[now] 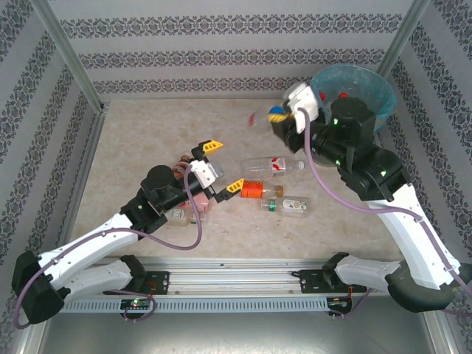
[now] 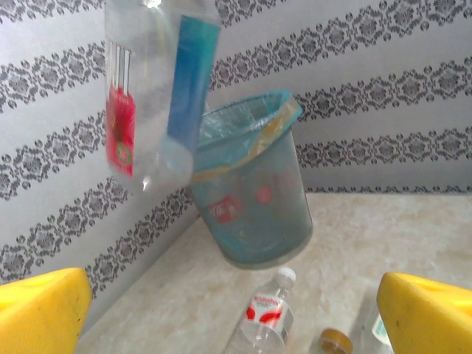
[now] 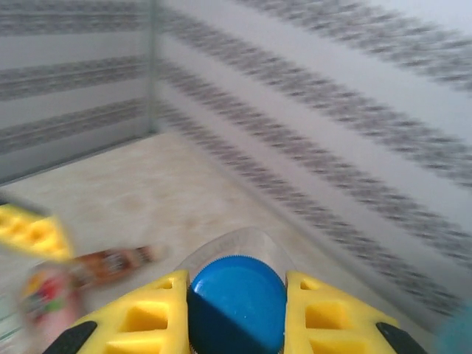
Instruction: Put the plastic bottles in the bin
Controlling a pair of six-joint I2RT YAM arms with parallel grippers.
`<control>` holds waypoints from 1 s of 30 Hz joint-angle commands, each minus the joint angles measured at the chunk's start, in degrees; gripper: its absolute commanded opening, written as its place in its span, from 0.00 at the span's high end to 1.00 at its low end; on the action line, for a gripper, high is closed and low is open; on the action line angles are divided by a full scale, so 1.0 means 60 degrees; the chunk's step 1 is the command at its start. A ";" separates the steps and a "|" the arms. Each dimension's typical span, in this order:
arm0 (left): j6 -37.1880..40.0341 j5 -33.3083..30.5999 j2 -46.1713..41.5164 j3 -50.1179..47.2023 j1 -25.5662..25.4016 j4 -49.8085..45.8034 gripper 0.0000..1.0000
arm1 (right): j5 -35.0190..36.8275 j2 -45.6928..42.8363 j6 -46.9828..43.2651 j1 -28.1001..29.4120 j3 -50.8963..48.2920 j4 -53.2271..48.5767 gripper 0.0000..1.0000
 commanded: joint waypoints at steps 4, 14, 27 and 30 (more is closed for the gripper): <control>-0.0495 0.0744 0.0743 0.0542 0.0080 0.1388 0.01 | 0.3857 0.1045 0.0154 -0.2264 0.1636 -0.0688 1.00; -0.0902 0.0837 0.0951 0.0504 0.0080 0.1646 0.01 | 0.4046 0.2476 -0.0120 -0.5132 0.1746 0.0150 1.00; -0.1316 0.0743 0.0706 0.0203 0.0080 0.1678 0.02 | 0.2419 0.3712 0.0738 -0.6056 0.0003 0.1783 1.00; -0.1270 0.0713 0.0644 0.0112 0.0080 0.1620 0.02 | 0.2065 0.4139 0.0951 -0.6289 -0.0041 0.1641 1.00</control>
